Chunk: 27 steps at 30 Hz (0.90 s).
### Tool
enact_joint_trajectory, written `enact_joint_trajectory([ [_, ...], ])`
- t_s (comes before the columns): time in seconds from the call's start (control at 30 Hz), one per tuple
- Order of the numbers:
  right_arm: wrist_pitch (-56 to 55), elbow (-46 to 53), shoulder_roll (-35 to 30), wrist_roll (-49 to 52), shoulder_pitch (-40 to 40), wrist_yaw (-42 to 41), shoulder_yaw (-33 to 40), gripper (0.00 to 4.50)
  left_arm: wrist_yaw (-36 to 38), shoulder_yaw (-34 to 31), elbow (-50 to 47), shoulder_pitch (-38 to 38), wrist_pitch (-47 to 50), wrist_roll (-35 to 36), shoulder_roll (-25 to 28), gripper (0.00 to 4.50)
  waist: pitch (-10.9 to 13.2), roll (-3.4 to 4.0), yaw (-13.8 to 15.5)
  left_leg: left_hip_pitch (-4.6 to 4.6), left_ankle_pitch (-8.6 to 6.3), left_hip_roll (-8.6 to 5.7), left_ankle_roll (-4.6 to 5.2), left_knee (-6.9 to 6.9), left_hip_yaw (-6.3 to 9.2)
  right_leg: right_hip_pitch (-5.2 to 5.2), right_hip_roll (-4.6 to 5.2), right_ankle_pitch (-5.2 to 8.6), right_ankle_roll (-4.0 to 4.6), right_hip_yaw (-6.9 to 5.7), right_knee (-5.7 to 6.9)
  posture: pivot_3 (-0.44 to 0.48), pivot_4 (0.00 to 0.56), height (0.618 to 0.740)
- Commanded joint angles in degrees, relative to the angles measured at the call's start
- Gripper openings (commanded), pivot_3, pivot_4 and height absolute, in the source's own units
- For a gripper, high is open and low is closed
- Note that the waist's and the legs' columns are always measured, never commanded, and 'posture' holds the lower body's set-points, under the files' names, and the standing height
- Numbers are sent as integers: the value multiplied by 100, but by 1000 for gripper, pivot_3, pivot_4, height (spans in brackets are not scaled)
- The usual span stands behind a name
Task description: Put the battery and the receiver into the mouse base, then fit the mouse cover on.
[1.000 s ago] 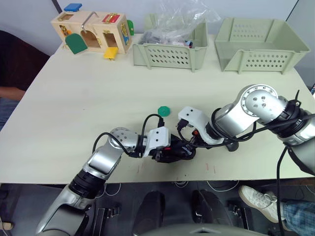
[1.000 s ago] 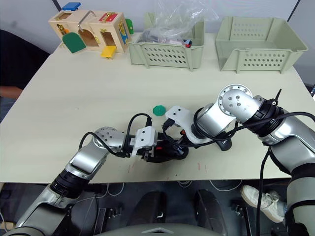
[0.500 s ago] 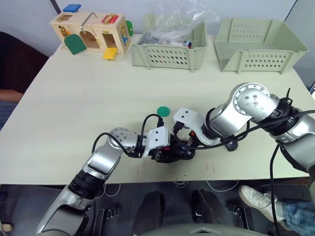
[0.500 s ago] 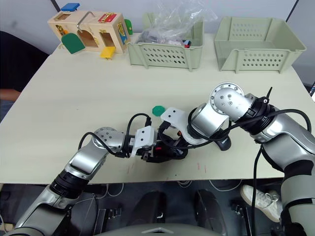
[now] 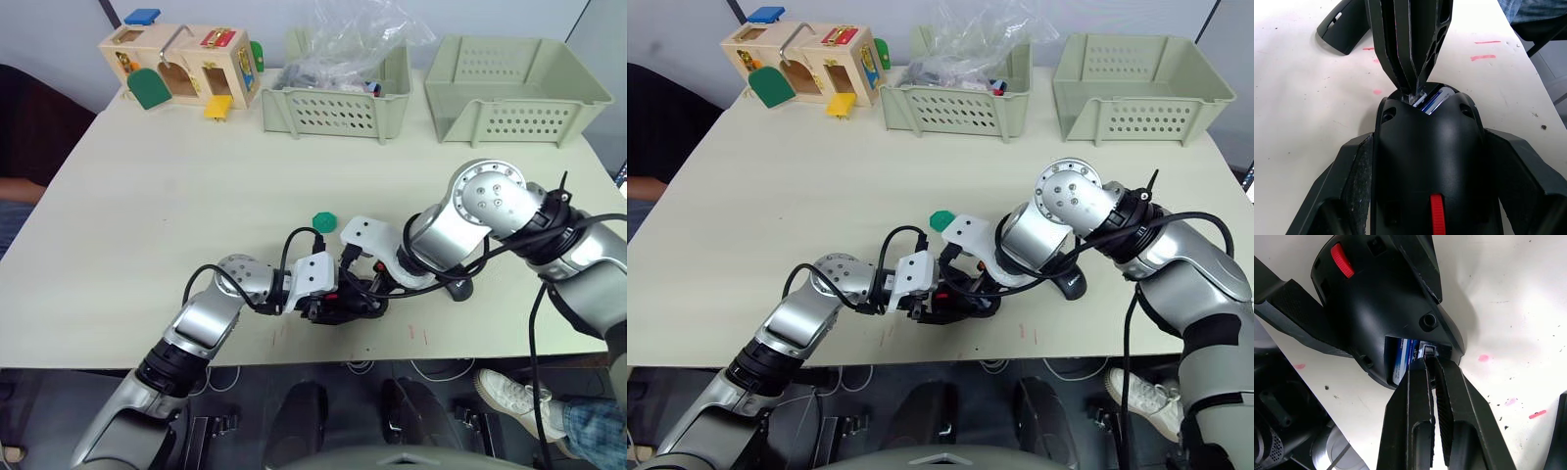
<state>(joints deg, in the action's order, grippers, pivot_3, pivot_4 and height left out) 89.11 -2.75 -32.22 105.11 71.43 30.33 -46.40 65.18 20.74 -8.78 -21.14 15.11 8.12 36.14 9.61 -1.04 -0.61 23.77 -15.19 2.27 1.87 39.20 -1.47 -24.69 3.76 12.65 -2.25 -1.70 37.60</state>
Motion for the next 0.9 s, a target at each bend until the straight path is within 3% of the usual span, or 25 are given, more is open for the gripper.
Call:
enact_joint_trajectory([
  [0.03,169,-146,170,-53,77,-273,-5,0,-123,170,54,95,84,-239,-23,2889,0,0,-1,0,0,0,0,0,0,0,0,0,0,0,0,0,150,740],
  [0.67,339,-422,491,-483,-112,-391,317,0,-116,160,-57,72,212,-210,-27,2889,-5,0,-18,-2,0,0,0,-1,2,1,-1,0,0,0,0,0,150,740],
  [0.73,339,-406,439,-439,-144,-420,341,691,-108,157,-74,78,227,-201,-21,2889,-9,-2,-17,-2,0,0,0,-2,3,1,-1,0,0,-2,0,0,150,740],
  [0.77,339,-337,411,-492,-130,-454,350,798,-107,156,-78,80,234,-199,-21,2889,-7,1,-16,-1,0,0,0,-2,3,1,-1,0,0,-2,-1,0,150,740],
  [0.87,339,-256,368,-570,-92,-523,373,2124,-104,152,-80,79,247,-195,-18,2889,-9,0,-4,2,0,0,0,-2,4,1,-1,0,-1,-3,-3,0,150,740],
  [0.9,339,-250,211,-513,11,-592,390,2124,-101,150,-79,77,252,-191,-16,2889,-6,5,-3,3,0,0,0,-2,4,1,0,0,-1,-4,-4,0,150,740],
])
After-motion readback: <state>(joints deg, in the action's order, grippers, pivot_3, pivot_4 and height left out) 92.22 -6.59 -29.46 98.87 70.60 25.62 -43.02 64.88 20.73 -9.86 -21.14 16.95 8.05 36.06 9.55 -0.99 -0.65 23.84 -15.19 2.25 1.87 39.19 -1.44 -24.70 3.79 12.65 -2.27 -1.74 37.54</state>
